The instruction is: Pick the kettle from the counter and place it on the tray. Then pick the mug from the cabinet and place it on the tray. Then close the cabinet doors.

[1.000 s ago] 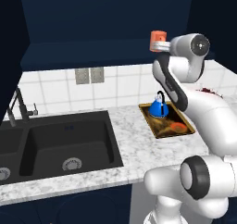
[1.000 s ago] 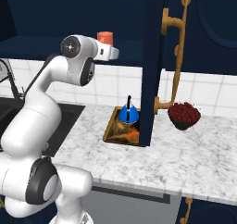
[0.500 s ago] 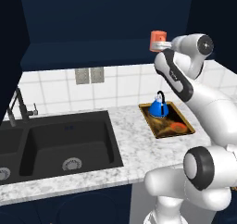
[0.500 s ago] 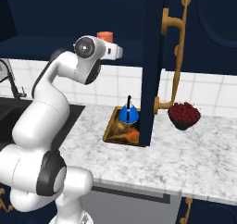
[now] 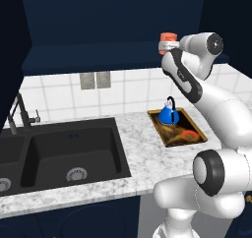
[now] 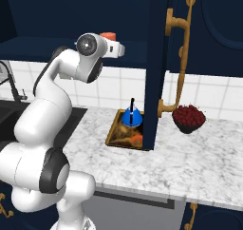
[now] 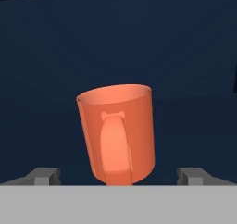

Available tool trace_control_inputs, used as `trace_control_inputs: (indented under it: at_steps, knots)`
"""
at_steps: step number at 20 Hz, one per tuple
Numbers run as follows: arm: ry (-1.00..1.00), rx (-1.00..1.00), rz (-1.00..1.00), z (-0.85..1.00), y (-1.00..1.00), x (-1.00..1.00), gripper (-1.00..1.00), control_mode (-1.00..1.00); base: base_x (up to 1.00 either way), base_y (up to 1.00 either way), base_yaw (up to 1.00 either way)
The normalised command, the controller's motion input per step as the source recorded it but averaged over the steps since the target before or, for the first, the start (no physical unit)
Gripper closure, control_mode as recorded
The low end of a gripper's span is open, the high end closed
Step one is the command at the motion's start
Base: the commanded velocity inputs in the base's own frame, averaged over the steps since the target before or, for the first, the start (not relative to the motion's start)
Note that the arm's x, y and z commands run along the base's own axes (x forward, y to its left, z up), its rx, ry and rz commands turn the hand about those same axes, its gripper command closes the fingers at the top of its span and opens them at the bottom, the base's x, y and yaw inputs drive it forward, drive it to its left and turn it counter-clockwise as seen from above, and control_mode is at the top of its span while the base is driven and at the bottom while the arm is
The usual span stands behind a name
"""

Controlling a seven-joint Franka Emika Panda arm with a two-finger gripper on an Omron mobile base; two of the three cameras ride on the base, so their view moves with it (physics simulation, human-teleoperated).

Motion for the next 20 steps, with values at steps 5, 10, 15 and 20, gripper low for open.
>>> trace_control_inputs:
  at_steps: [5,10,15,20]
  knots:
    - [0.01,0.00,0.03,0.00,0.05,0.28,-1.00,-1.00,0.00,0.00,0.00]
    - [0.00,0.00,0.01,0.00,0.00,0.08,-1.00,-1.00,0.00,0.00,0.00]
    - [0.00,0.00,0.00,0.00,0.00,0.00,1.00,-1.00,0.00,0.00,0.00]
    - [0.00,0.00,0.00,0.00,0.00,0.00,1.00,-1.00,0.00,0.00,0.00]
